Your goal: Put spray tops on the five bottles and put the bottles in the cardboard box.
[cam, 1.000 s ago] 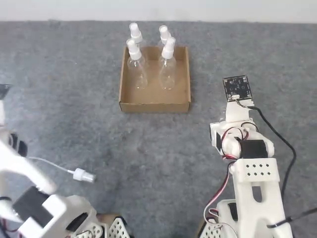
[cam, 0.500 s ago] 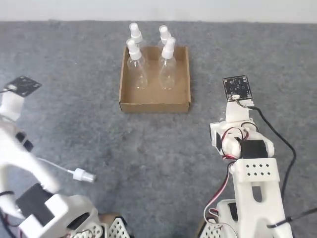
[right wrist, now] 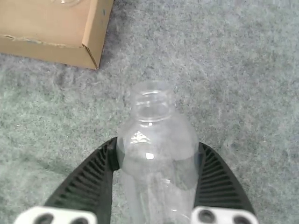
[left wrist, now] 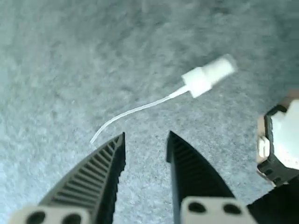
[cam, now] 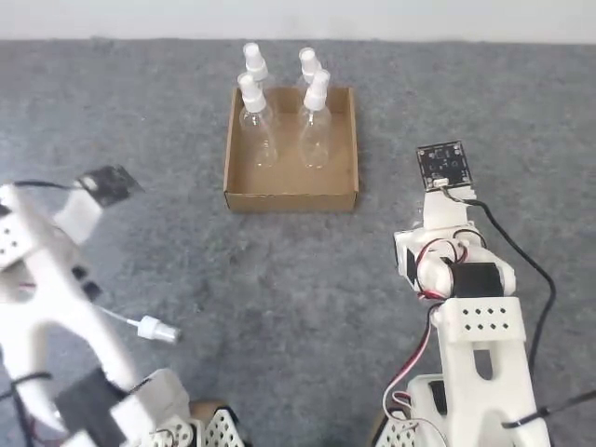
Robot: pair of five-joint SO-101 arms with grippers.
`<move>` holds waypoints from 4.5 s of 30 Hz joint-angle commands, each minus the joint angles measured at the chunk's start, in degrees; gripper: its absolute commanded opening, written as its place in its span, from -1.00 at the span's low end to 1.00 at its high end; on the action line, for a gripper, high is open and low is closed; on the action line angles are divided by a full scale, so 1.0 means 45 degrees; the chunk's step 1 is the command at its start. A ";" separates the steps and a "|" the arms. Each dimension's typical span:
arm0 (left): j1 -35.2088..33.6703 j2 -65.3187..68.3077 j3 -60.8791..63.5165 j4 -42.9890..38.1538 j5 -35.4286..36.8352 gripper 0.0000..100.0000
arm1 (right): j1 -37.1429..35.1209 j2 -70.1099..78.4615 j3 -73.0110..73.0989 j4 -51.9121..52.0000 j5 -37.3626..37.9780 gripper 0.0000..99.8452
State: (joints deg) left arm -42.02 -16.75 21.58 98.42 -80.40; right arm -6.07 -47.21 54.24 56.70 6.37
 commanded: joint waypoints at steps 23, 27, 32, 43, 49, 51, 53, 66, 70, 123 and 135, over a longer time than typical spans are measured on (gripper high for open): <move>0.0781 -0.2676 0.4190 -0.1407 -0.6584 -0.58 | 0.0166 -0.0283 -0.0059 -0.0322 0.0215 -0.76; 0.1074 -0.2657 0.5578 -0.3126 -0.6701 -0.57 | 0.0166 -0.0283 -0.0059 -0.0322 0.0215 -0.76; 0.1836 -0.2676 0.7101 -0.4513 -0.6720 -0.58 | 0.0166 -0.0283 0.0195 -0.0752 0.0234 -0.76; 0.2520 -0.2579 0.9426 -0.7502 -0.6701 -0.58 | 0.0166 -0.0283 0.0547 -0.1377 0.0625 -0.76; 0.2462 -0.2696 0.9719 -0.7893 -0.6662 -0.82 | 0.0166 -0.0283 0.0547 -0.1377 0.0645 -0.76; 0.2442 -0.2696 0.9719 -0.7873 -0.6662 -0.89 | 0.0166 -0.0283 0.0547 -0.1377 0.0645 -0.76; 0.2442 -0.2696 0.9719 -0.7853 -0.6642 -0.93 | 0.0166 -0.0283 0.0547 -0.1377 0.0645 -0.76; 0.2520 -0.2716 0.7336 -0.6252 -0.2012 -0.97 | 0.0166 -0.0303 0.0547 -0.1377 0.0586 -0.76; 0.2930 -0.2716 0.6300 -0.4767 -0.0664 -0.97 | 0.0166 -0.0303 0.0547 -0.1377 0.0586 -0.76; 0.6330 -0.7912 0.3956 -0.7306 1.7778 -0.98 | -0.0264 -0.2960 0.0899 0.0205 0.0547 -0.76; 0.7951 -0.7932 0.2510 -0.7346 2.0317 -0.98 | -0.1553 -0.4386 0.1582 0.0205 0.0547 -0.76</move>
State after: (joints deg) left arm -7.56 -50.42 37.41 67.12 8.75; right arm -10.64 -63.91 62.07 57.41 8.48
